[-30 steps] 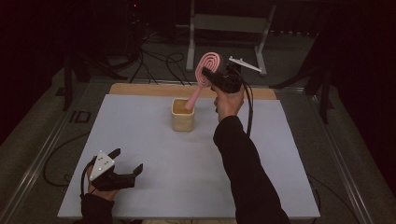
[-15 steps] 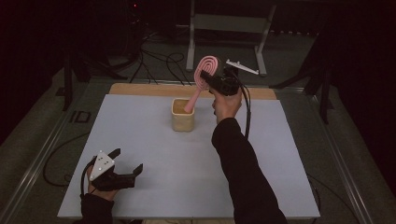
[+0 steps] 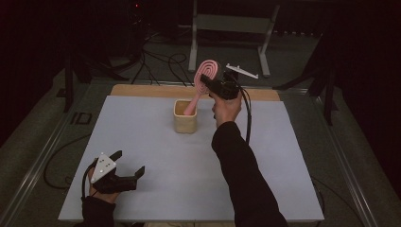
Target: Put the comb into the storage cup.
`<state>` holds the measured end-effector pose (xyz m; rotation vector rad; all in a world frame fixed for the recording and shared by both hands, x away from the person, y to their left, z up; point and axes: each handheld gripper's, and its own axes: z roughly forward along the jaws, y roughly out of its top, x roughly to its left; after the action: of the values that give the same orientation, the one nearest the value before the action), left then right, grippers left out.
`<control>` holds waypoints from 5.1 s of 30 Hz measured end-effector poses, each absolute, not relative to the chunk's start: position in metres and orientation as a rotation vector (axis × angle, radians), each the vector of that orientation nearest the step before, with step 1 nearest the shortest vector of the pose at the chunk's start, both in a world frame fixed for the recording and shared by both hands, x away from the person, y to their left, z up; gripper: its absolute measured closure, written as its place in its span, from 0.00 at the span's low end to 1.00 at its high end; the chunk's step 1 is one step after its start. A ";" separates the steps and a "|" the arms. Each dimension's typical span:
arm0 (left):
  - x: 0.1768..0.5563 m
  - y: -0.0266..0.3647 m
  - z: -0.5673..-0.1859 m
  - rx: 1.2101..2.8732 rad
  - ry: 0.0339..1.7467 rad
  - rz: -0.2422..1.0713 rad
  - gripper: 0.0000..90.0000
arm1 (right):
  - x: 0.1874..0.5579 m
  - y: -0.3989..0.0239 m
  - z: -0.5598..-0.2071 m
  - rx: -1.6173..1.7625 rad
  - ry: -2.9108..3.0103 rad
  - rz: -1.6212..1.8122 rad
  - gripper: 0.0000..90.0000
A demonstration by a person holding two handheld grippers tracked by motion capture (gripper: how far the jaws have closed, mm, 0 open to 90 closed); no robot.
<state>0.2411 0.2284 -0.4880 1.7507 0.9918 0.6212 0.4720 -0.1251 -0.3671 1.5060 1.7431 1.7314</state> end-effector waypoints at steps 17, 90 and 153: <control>0.241 0.229 -0.488 1.752 0.990 0.623 0.01 | 0.472 -0.115 -0.377 1.514 1.767 1.737 0.71; 0.241 0.228 -0.489 1.758 0.986 0.622 0.01 | 0.467 -0.083 -0.421 1.519 1.883 1.722 0.68; 0.241 0.227 -0.490 1.760 0.989 0.618 0.01 | 0.474 -0.097 -0.426 1.503 1.897 1.535 0.56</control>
<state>0.2408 0.2267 -0.4898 1.7602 0.9887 0.6182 0.4738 -0.0967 -0.4258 1.5027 1.8969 1.5347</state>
